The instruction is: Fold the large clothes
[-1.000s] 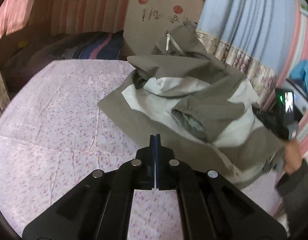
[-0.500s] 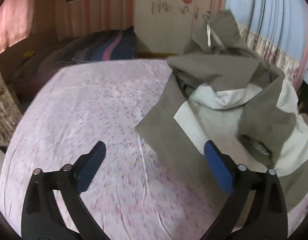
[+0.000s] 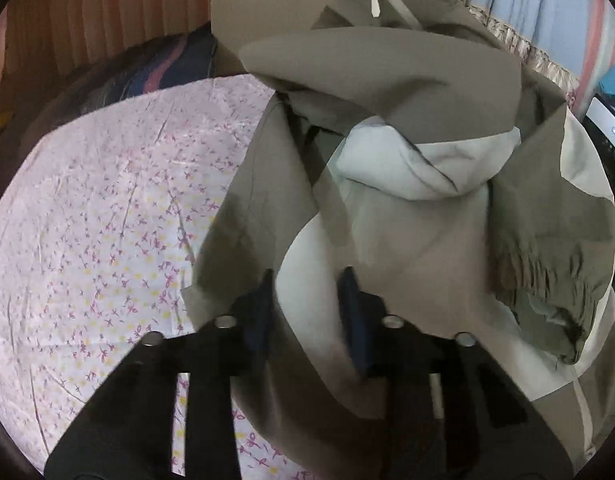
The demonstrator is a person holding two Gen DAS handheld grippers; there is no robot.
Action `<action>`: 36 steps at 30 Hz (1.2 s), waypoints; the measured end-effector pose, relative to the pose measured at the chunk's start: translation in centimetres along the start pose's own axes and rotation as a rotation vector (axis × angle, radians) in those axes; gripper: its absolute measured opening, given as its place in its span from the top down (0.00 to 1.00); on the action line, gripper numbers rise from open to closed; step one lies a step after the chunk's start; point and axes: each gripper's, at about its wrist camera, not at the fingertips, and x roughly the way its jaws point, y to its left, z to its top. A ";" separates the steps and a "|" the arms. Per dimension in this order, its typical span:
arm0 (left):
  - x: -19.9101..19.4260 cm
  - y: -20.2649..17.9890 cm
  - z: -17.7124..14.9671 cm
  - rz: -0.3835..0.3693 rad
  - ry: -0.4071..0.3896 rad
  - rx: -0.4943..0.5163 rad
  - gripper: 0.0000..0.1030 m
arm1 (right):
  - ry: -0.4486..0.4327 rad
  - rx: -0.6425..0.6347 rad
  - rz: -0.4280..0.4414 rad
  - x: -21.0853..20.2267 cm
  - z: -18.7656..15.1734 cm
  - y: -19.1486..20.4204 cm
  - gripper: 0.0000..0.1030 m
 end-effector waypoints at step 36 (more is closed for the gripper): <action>-20.1 -3.9 -12.8 0.039 -0.126 -0.116 0.84 | -0.044 -0.170 0.012 -3.6 1.7 -2.9 0.91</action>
